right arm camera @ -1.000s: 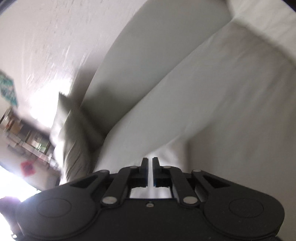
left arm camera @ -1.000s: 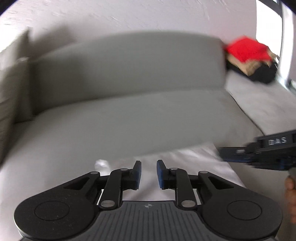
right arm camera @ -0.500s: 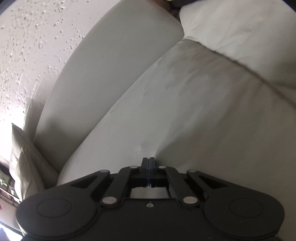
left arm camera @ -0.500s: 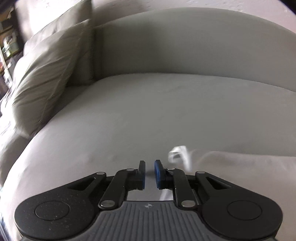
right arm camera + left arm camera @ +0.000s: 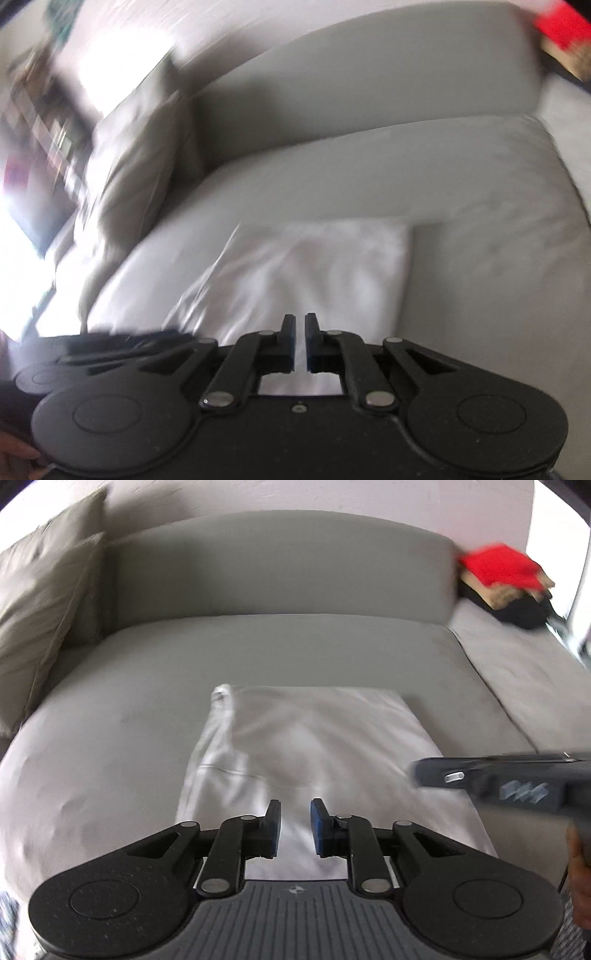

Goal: Fold clothes

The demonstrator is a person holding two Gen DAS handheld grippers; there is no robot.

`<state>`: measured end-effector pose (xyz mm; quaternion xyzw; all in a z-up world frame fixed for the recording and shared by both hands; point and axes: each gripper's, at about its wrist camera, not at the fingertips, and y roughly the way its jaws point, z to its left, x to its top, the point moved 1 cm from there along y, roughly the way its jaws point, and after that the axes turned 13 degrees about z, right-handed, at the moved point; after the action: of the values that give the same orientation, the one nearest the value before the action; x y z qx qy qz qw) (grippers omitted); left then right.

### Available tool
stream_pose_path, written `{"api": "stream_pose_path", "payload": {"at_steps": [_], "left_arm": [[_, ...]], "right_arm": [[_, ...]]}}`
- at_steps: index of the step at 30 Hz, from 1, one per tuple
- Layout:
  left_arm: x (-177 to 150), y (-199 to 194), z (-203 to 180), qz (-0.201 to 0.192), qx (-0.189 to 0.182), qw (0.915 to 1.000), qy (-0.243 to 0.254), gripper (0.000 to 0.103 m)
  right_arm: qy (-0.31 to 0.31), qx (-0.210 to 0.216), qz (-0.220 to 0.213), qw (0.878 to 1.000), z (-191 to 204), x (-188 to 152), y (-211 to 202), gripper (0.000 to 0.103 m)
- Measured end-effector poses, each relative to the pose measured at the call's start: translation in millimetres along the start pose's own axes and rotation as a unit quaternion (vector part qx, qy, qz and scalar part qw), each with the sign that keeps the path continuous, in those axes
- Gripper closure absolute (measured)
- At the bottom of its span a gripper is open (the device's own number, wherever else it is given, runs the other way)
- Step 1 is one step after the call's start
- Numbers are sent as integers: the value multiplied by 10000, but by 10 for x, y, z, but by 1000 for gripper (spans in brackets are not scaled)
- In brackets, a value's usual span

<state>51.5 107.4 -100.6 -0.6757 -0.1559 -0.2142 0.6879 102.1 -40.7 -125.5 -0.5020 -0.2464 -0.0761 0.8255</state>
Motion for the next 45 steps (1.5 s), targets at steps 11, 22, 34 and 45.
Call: {"api": "stream_pose_path", "payload": {"at_steps": [11, 22, 34, 45], "left_arm": [[-401, -35, 39, 1031, 496, 9930, 300, 83], [-332, -206, 210, 900, 748, 9930, 175, 67], [-130, -454, 561, 404, 602, 9961, -500, 39], [73, 185, 1581, 767, -1096, 9721, -1928, 41]], "right_arm": [[-854, -896, 850, 9887, 349, -674, -346, 95], [192, -398, 387, 9983, 120, -682, -853, 65], [1789, 465, 207, 9825, -373, -398, -736, 43], [2837, 1243, 258, 9505, -791, -328, -309, 49]]}}
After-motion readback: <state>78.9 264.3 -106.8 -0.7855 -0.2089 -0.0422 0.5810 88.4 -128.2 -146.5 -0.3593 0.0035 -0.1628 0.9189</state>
